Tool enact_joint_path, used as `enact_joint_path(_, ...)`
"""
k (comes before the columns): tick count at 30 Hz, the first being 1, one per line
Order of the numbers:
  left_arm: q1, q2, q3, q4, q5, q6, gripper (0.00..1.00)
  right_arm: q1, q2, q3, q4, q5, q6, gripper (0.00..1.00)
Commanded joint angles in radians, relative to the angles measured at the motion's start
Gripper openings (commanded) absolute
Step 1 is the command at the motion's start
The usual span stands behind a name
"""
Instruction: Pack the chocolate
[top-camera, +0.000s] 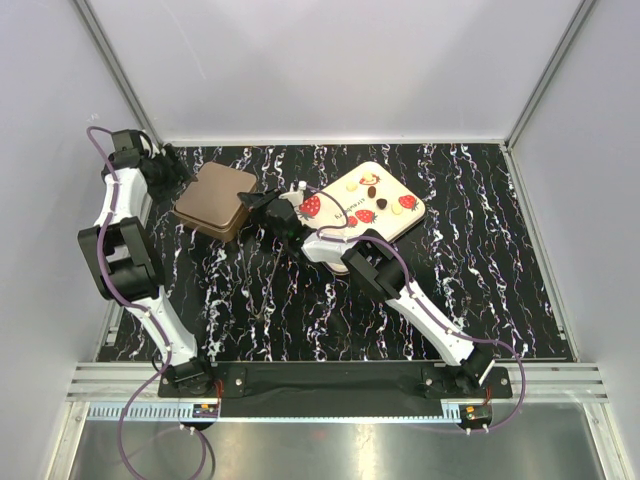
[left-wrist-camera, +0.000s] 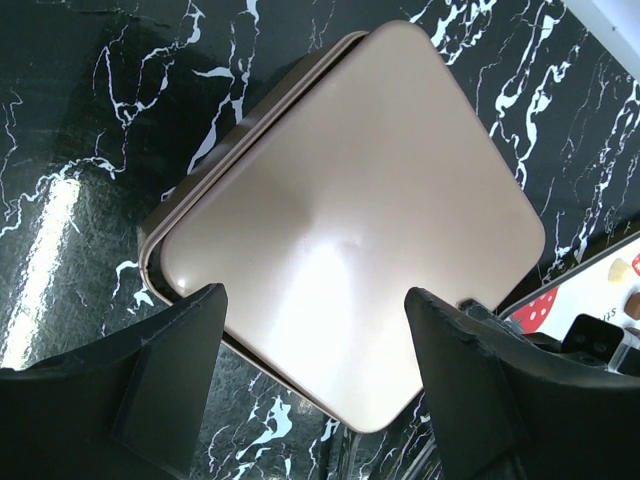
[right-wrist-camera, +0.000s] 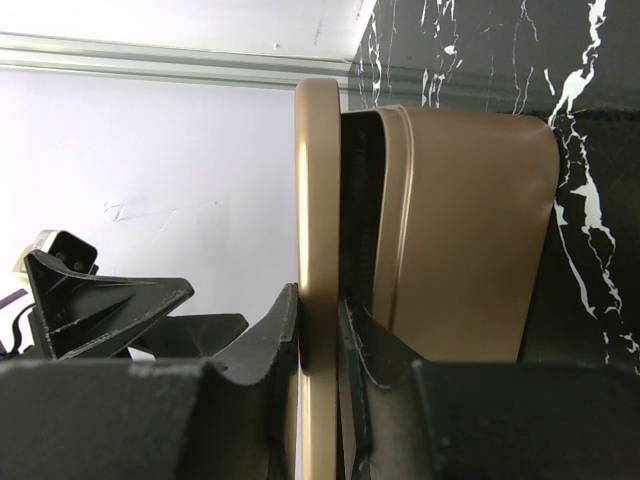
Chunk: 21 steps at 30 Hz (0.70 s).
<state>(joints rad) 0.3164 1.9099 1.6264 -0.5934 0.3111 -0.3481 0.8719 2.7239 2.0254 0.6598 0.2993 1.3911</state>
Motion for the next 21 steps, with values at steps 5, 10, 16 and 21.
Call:
enact_joint_path(5,-0.004,-0.051,0.02,0.029,0.016,0.001,0.77,-0.002,0.008,0.032,0.006,0.031,0.002,0.08)
enact_joint_path(10,-0.005,-0.051,0.026,0.024,0.006,0.004,0.77,-0.004,0.026,0.012,0.053,0.032,0.065,0.0)
enact_joint_path(16,-0.005,-0.04,0.049,-0.006,-0.009,0.015,0.77,-0.004,0.023,-0.004,0.118,0.031,0.063,0.0)
enact_joint_path(21,-0.004,-0.035,0.053,-0.017,-0.017,0.021,0.78,-0.004,0.025,-0.004,0.127,0.021,0.066,0.0)
